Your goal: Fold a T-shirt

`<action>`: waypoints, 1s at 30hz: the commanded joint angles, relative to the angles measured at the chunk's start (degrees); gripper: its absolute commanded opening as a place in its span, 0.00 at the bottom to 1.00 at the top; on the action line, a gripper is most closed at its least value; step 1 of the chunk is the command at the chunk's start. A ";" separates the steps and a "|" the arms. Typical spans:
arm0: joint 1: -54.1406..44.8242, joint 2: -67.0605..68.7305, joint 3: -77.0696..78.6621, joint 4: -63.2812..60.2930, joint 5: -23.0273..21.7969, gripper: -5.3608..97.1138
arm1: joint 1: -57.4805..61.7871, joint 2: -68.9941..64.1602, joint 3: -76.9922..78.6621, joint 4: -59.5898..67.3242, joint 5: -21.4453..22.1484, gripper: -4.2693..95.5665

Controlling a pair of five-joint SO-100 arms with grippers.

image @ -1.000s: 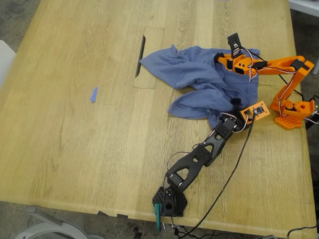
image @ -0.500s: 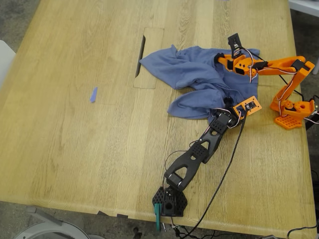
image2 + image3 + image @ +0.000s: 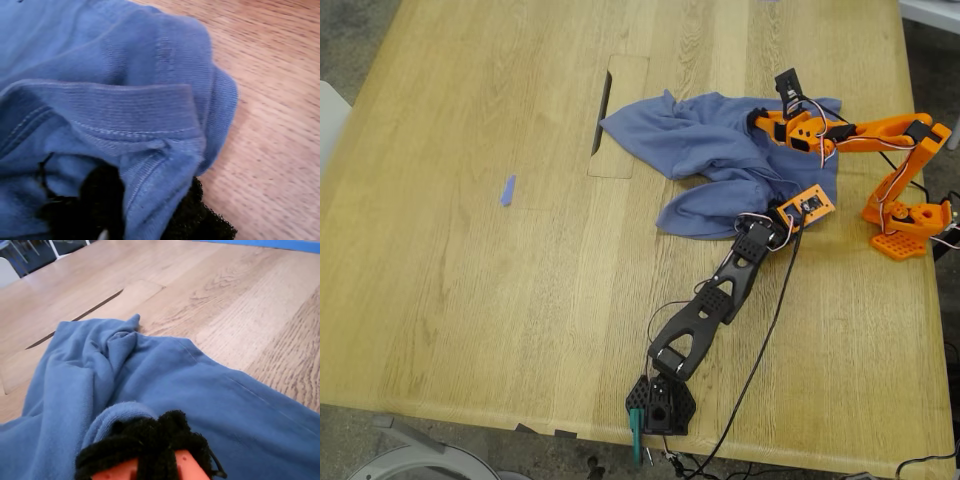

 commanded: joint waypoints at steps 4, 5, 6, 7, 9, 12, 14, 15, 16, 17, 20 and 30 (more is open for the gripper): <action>-9.58 0.18 -1.41 0.09 -0.62 0.05 | -1.67 4.39 -3.34 1.49 -0.35 0.04; -10.11 0.18 -1.41 0.35 -0.62 0.05 | -1.85 4.92 -3.25 1.93 -0.26 0.04; -10.55 0.18 -1.49 0.53 -0.79 0.05 | -2.02 5.45 -3.25 2.29 -0.26 0.04; -10.99 0.18 -1.49 0.97 -0.97 0.05 | -2.20 6.06 -3.16 2.81 -0.18 0.04; -11.43 0.44 -1.49 1.41 -1.85 0.05 | -2.72 7.47 -3.08 3.87 -0.09 0.04; -11.87 3.34 -1.49 3.96 -3.34 0.05 | -3.34 9.93 -2.99 5.54 0.00 0.04; -12.66 6.42 -1.49 6.42 -3.87 0.05 | -3.60 11.60 -3.16 6.50 0.00 0.04; -13.27 8.17 -1.49 7.82 -4.13 0.05 | -3.69 12.39 -3.25 6.86 0.00 0.04; -13.97 10.02 -1.49 9.49 -4.31 0.05 | -3.78 13.27 -3.34 7.65 0.00 0.04; -14.77 12.04 -1.49 11.43 -4.48 0.05 | -3.96 14.15 -3.34 8.17 0.09 0.04; -17.23 18.28 -1.49 15.91 -4.83 0.05 | -4.48 16.79 -3.60 9.93 0.09 0.04; -20.39 36.04 -1.49 26.46 -4.66 0.05 | -7.12 23.47 -7.82 12.92 0.18 0.04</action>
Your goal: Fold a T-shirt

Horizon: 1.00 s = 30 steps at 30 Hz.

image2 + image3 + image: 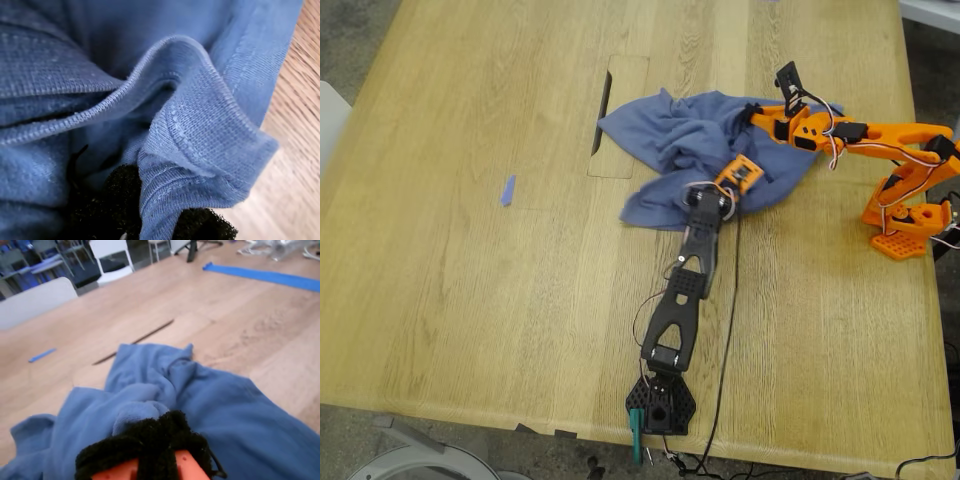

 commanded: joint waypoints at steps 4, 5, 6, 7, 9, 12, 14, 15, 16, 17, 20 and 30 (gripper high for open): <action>-1.85 19.60 -1.76 2.55 -0.70 0.05 | -1.41 6.24 -6.77 -0.18 -0.18 0.04; -1.67 20.65 -1.76 2.64 -0.70 0.05 | -1.67 6.68 -7.29 -0.44 -0.26 0.04; -1.49 21.80 -1.76 2.99 -0.70 0.05 | -2.02 7.21 -7.73 -0.53 -0.35 0.04; -1.41 22.94 -1.76 3.25 -0.53 0.05 | -2.29 7.82 -8.17 -0.53 -0.35 0.04; -1.23 25.22 -1.76 3.34 -0.44 0.05 | -2.90 9.23 -8.79 -0.62 -0.44 0.04; -1.14 28.83 -1.76 3.69 -0.18 0.05 | -3.87 12.04 -8.96 -0.79 -0.53 0.04; -1.14 31.20 -1.76 3.96 0.18 0.05 | -4.57 14.06 -8.88 -0.79 -0.62 0.04; -1.05 32.34 -1.76 3.96 0.26 0.05 | -4.83 15.29 -8.79 -0.62 -0.70 0.04; -1.05 33.57 -1.76 3.96 0.35 0.05 | -5.19 16.26 -8.61 -0.53 -0.79 0.04; -1.05 34.80 -1.76 3.96 0.35 0.05 | -5.45 17.31 -8.61 -0.53 -0.88 0.04; -1.05 38.23 -1.76 3.87 0.70 0.05 | -6.15 19.78 -8.88 -0.79 -0.97 0.04; -0.26 47.72 -1.76 -0.53 0.53 0.05 | -12.57 18.54 -21.62 -0.88 -1.85 0.04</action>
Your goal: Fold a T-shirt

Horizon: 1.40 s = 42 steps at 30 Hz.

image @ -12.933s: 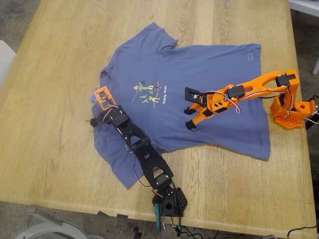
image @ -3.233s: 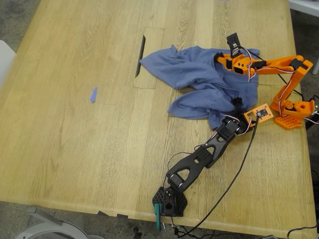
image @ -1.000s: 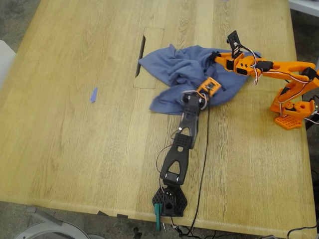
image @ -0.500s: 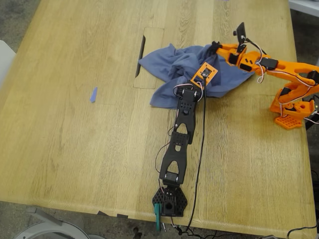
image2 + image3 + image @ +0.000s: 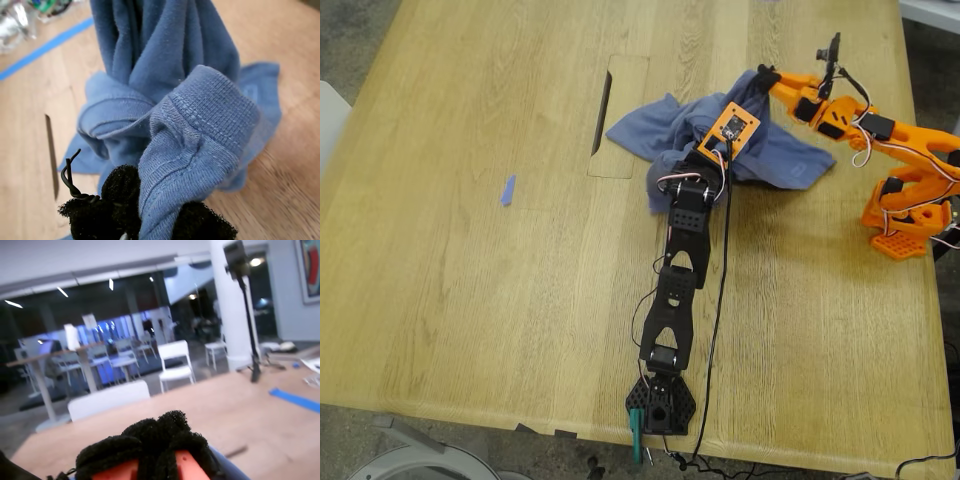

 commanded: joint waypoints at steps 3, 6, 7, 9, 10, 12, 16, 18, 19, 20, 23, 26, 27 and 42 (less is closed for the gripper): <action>0.44 15.12 -1.76 -5.63 -0.26 0.05 | -3.08 -0.09 -12.74 0.62 -0.62 0.04; 0.70 17.49 -1.76 -7.21 -0.35 0.05 | -4.39 -1.32 -17.23 0.70 -0.88 0.04; 0.79 18.19 -1.85 -7.91 -0.44 0.05 | -4.57 -1.58 -18.63 0.62 -0.97 0.04; 0.97 19.51 -1.85 -10.11 -0.44 0.05 | -5.01 -1.93 -20.74 0.44 -1.32 0.04; 1.05 20.04 -1.85 -11.07 -0.26 0.05 | -5.19 -1.93 -21.62 0.18 -1.49 0.04; 1.32 21.09 -1.85 -13.36 0.00 0.05 | -5.36 -1.93 -23.03 -0.35 -1.76 0.04; 1.85 23.73 -1.93 -18.11 0.53 0.05 | -5.54 -2.29 -27.42 -0.26 -2.37 0.04; 2.11 25.40 -1.93 -19.25 0.97 0.05 | -5.36 -2.29 -29.71 0.44 -2.46 0.04; 2.20 26.10 -1.93 -20.13 1.23 0.05 | -5.27 -2.29 -30.85 0.79 -2.46 0.04; 2.20 26.81 -2.02 -21.09 1.32 0.05 | -5.10 -2.29 -31.82 0.88 -2.55 0.04; 2.29 28.21 -2.02 -24.96 1.76 0.05 | -4.31 -2.37 -34.89 1.14 -2.81 0.04; 2.90 29.62 -2.02 -27.16 2.37 0.05 | -2.99 -2.29 -37.88 2.99 -2.90 0.04; 3.16 29.97 -2.02 -27.77 2.55 0.05 | -2.90 -2.11 -38.50 3.69 -2.99 0.04; 10.55 36.21 -2.11 -34.54 2.99 0.05 | -4.22 4.57 -41.40 14.77 -3.52 0.04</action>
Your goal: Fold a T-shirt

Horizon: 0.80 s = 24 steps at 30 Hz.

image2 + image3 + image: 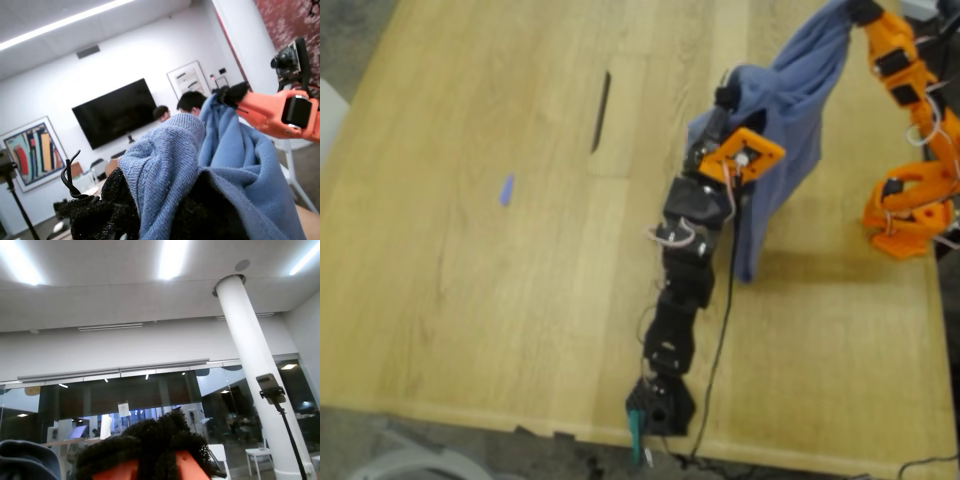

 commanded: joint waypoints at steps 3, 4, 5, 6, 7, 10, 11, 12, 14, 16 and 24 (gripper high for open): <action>4.04 10.72 -2.11 -4.04 0.62 0.05 | -2.64 2.64 -7.03 6.15 -0.18 0.04; 4.66 10.90 -2.11 -3.96 0.70 0.05 | -3.16 2.64 -8.17 7.82 -0.18 0.04; 4.92 11.16 -2.11 -3.87 0.70 0.05 | -3.52 2.64 -9.32 9.49 -0.18 0.04; 5.27 11.34 -2.11 -3.78 0.79 0.05 | -3.96 2.72 -10.37 11.07 -0.09 0.04; 5.89 11.51 -2.11 -3.52 0.97 0.05 | -4.39 2.81 -11.25 12.48 -0.09 0.04; 8.96 11.78 -2.11 -2.20 1.85 0.05 | -6.24 3.60 -12.92 16.35 -0.09 0.04; 10.11 11.78 -2.02 -2.02 2.20 0.05 | -6.94 3.78 -13.45 17.58 -0.09 0.04; 10.99 11.78 -1.85 -1.93 2.37 0.05 | -7.47 3.87 -13.97 18.72 -0.09 0.04; 13.10 11.78 -1.41 -1.67 3.08 0.05 | -8.35 3.96 -15.64 20.92 -0.09 0.04; 15.64 11.69 -1.32 -0.79 3.60 0.05 | -9.40 3.96 -17.31 23.47 0.00 0.04; 24.96 11.69 1.05 0.79 3.52 0.05 | -14.68 3.43 -23.91 33.40 0.35 0.04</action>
